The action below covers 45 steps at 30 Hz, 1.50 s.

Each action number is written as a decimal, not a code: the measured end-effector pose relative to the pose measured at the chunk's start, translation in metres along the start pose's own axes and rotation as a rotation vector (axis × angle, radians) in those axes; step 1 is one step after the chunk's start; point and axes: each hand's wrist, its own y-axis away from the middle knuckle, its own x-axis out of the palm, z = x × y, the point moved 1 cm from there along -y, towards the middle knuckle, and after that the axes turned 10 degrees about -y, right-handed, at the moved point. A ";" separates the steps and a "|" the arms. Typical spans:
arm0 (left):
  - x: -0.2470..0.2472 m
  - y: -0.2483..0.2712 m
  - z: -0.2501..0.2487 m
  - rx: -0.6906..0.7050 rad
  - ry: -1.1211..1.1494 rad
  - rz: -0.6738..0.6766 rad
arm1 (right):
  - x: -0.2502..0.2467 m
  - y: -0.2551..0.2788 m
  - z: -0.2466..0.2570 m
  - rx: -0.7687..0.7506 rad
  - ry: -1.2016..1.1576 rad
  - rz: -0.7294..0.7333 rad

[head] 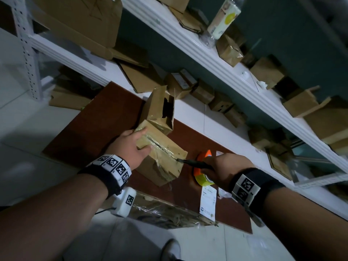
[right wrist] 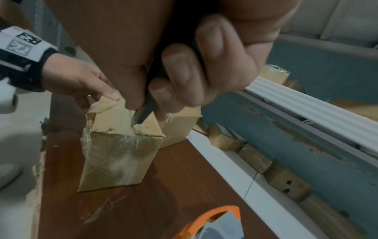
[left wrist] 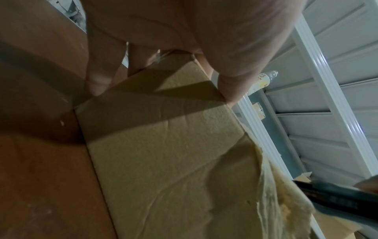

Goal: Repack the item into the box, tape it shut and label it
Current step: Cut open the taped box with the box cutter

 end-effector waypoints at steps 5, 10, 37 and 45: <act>0.000 0.000 0.000 -0.011 -0.010 0.002 | 0.009 0.008 -0.009 0.020 -0.004 0.001; -0.002 0.003 -0.003 -0.015 -0.010 -0.007 | 0.018 0.015 -0.014 0.015 -0.007 -0.034; 0.002 0.016 -0.039 0.505 -0.683 0.009 | 0.111 0.009 0.006 0.252 -1.590 -0.447; 0.010 0.007 -0.042 0.513 -0.662 -0.042 | 0.118 0.004 0.020 0.282 -1.798 -0.325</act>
